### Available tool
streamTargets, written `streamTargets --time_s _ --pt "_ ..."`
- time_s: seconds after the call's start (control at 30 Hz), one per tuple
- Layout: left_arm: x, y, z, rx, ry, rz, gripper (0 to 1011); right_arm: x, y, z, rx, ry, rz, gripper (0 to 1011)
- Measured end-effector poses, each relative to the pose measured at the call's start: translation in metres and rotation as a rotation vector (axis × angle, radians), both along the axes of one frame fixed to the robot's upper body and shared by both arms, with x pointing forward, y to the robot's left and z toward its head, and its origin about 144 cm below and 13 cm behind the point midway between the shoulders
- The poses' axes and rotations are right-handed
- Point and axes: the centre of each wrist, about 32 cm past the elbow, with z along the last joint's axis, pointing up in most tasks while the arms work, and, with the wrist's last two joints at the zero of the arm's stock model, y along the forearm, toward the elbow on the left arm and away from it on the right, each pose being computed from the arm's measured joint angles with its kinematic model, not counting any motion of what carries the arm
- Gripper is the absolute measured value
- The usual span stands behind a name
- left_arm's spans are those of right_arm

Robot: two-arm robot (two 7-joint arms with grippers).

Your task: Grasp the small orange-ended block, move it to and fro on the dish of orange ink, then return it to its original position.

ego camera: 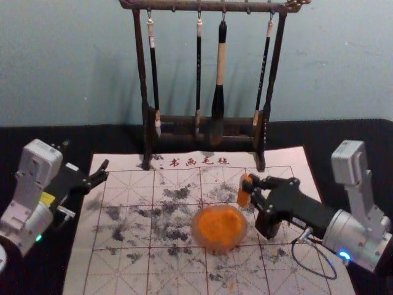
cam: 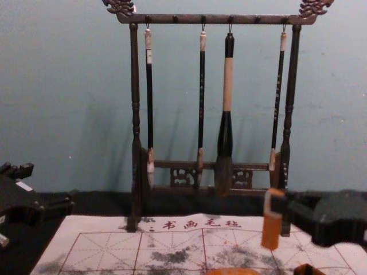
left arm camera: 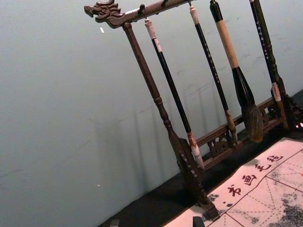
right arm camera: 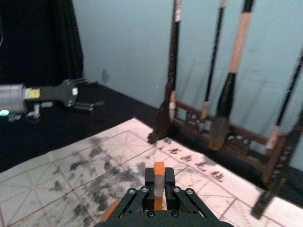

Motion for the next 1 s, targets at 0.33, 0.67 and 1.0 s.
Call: streamTargets --time_s 0.33,0.67,1.0 --pt "0.0 0.0 0.0 0.0 0.0 0.0 1001 0.0 0.015 -0.012 -0.048 0.009 0.084 80" --pt "0.0 0.0 0.0 0.0 0.0 0.0 1001 0.003 0.023 -0.021 -0.067 0.0 0.138 79" --pt "0.0 0.0 0.0 0.0 0.0 0.0 1001 0.006 0.031 -0.033 -0.091 0.0 0.155 80"
